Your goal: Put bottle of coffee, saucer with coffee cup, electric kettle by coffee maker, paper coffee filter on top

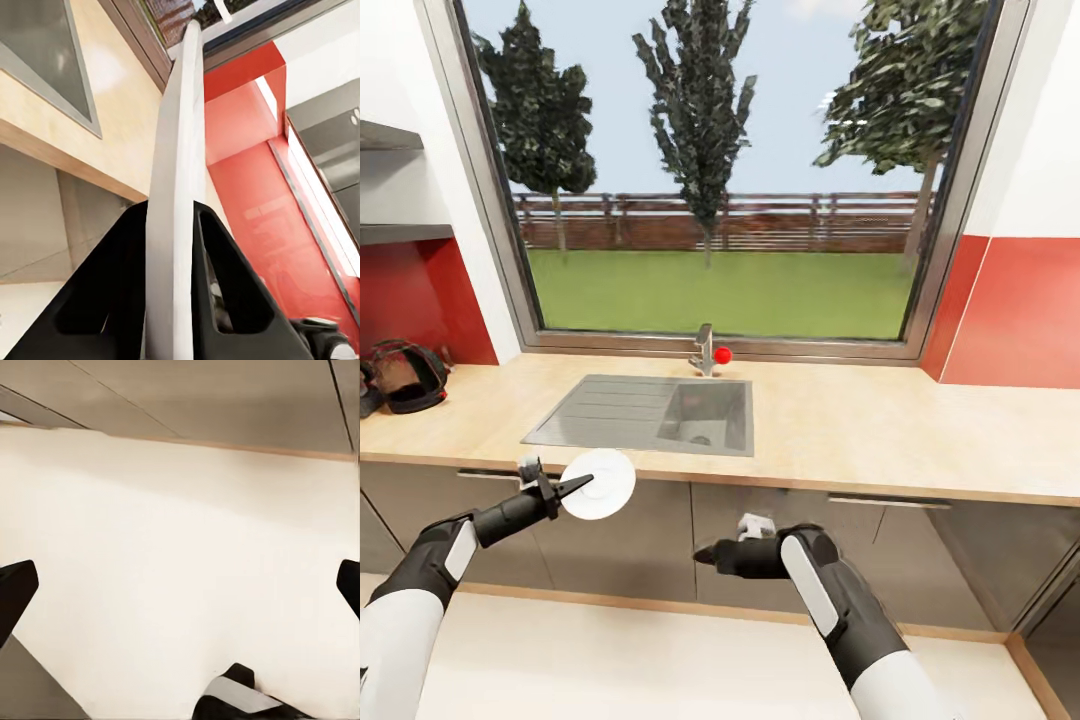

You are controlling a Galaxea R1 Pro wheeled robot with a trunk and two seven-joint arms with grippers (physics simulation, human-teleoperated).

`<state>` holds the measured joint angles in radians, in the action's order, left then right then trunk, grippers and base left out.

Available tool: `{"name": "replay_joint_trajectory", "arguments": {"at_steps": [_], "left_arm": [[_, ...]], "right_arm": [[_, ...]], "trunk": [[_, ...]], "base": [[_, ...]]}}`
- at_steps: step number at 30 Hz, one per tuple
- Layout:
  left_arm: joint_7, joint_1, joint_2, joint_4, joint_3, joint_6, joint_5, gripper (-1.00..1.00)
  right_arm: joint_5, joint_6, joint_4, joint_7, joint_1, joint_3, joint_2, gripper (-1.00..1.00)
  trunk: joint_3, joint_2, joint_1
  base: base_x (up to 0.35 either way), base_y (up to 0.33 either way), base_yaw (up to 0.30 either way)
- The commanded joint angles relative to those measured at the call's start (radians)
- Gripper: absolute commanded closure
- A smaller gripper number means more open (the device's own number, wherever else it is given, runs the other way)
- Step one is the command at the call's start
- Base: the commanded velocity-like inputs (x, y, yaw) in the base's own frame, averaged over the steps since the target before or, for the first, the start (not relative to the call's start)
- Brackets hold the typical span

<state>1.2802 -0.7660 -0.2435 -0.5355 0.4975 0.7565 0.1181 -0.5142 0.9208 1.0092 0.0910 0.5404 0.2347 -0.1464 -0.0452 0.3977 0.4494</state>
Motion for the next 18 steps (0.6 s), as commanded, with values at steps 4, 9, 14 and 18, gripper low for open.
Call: {"name": "replay_joint_trajectory", "arguments": {"at_steps": [4,9,14,18], "left_arm": [[0.001,0.0,0.001,0.0,-0.001,0.006,0.0,1.0],[0.001,0.0,0.001,0.0,-0.002,0.006,0.0,1.0],[0.001,0.001,0.003,0.0,-0.004,0.006,0.0,1.0],[0.001,0.001,0.005,0.0,-0.006,0.005,0.0,1.0]], "right_arm": [[0.013,0.002,-0.127,0.006,0.001,0.132,0.013,-1.0],[0.042,-0.036,-0.371,-0.004,0.001,0.266,0.017,-1.0],[0.091,-0.235,-0.643,-0.02,0.001,0.293,0.017,-1.0],[0.1,-0.429,-0.874,-0.094,0.001,0.298,0.011,-1.0]], "trunk": [[-0.002,0.002,0.001],[-0.002,0.002,0.001],[-0.002,0.002,0.001],[-0.002,0.002,0.001]], "base": [[0.0,0.0,0.0],[0.0,0.0,0.0],[0.0,0.0,0.0],[0.0,0.0,0.0]]}}
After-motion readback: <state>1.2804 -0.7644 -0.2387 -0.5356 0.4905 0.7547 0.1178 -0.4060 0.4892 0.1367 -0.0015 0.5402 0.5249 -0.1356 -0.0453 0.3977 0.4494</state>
